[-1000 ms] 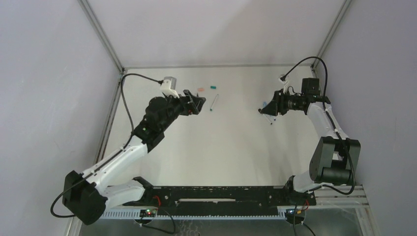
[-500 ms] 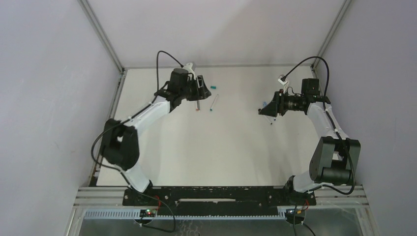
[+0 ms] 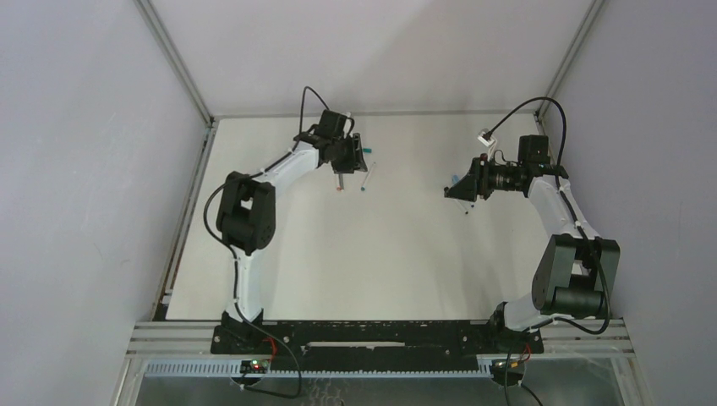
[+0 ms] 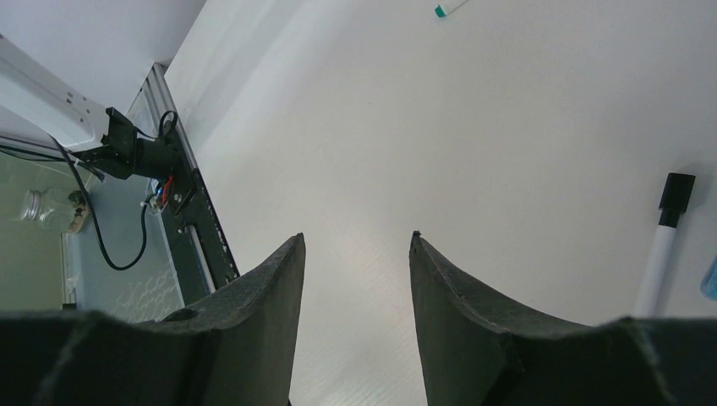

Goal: Insert the pens into the pen caps
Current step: Move the pen to the center of the board, then move the pen cap to the center of the board.

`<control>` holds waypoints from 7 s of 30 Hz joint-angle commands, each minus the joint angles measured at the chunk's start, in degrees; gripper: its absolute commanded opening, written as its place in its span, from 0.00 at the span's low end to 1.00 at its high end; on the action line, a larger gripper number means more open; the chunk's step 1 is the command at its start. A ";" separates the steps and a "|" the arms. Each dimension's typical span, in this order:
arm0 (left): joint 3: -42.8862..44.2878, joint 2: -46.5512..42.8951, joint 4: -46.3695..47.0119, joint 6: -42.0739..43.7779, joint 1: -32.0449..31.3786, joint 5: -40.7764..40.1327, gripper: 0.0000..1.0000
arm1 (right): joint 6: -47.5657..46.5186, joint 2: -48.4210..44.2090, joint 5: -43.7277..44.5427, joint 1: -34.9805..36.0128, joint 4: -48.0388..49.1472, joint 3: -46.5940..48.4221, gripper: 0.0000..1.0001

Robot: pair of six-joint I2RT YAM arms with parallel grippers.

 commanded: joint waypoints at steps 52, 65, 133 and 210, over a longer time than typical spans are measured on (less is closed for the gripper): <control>-15.79 -4.23 3.29 -9.75 -9.74 6.31 0.15 | -1.64 2.02 -1.56 2.98 -0.38 -0.20 0.59; -25.57 -22.19 14.99 -7.04 -5.62 2.86 0.30 | -3.95 3.04 4.53 6.80 -3.87 4.26 0.59; 25.02 30.19 18.15 -42.03 8.14 21.05 0.05 | -0.66 2.26 3.76 1.05 -6.01 8.59 0.59; -68.05 -76.57 35.58 -8.19 -5.53 -33.48 0.98 | 8.02 14.15 32.90 20.89 -4.30 22.19 0.56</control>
